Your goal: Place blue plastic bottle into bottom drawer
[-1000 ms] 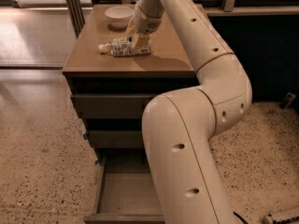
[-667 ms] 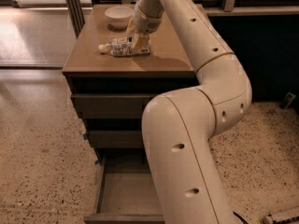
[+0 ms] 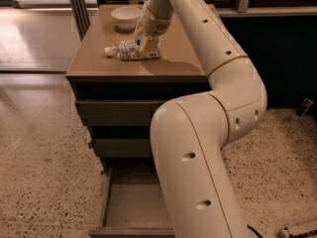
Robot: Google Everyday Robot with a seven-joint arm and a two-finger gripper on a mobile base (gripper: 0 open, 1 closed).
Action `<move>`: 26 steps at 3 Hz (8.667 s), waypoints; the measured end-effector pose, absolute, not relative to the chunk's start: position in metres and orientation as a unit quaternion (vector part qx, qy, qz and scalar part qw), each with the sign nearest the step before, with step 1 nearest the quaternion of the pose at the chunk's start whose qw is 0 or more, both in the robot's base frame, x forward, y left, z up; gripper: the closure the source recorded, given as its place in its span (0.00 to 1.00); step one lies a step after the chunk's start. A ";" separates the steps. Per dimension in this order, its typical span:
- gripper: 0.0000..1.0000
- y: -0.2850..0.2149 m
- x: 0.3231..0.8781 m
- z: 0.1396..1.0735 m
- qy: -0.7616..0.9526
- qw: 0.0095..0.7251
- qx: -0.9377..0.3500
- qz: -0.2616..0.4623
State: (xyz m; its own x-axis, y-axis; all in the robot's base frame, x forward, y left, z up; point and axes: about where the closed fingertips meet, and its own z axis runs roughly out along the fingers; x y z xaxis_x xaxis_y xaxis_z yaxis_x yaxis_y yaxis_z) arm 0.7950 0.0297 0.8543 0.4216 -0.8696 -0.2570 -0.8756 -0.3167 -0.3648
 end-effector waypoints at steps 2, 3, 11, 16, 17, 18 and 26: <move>0.00 0.030 0.795 0.854 0.538 0.229 -0.811 0.006; 0.00 0.030 0.795 0.854 0.538 0.229 -0.811 0.006; 1.00 0.046 0.789 0.851 0.512 0.233 -0.826 0.026; 1.00 -0.029 0.619 0.907 0.378 0.364 -0.837 0.154; 1.00 -0.029 0.619 0.907 0.378 0.364 -0.837 0.154; 1.00 -0.031 0.610 0.894 0.371 0.377 -0.830 0.178; 1.00 -0.050 0.497 0.605 0.371 0.352 -0.805 0.302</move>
Offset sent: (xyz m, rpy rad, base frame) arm 0.0000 0.0000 0.0000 0.0000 0.0000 0.0000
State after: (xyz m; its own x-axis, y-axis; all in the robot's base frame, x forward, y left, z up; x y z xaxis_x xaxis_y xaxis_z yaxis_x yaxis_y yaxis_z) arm 0.4965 -0.0499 0.6050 0.5423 -0.3847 -0.7469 -0.8095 -0.4773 -0.3419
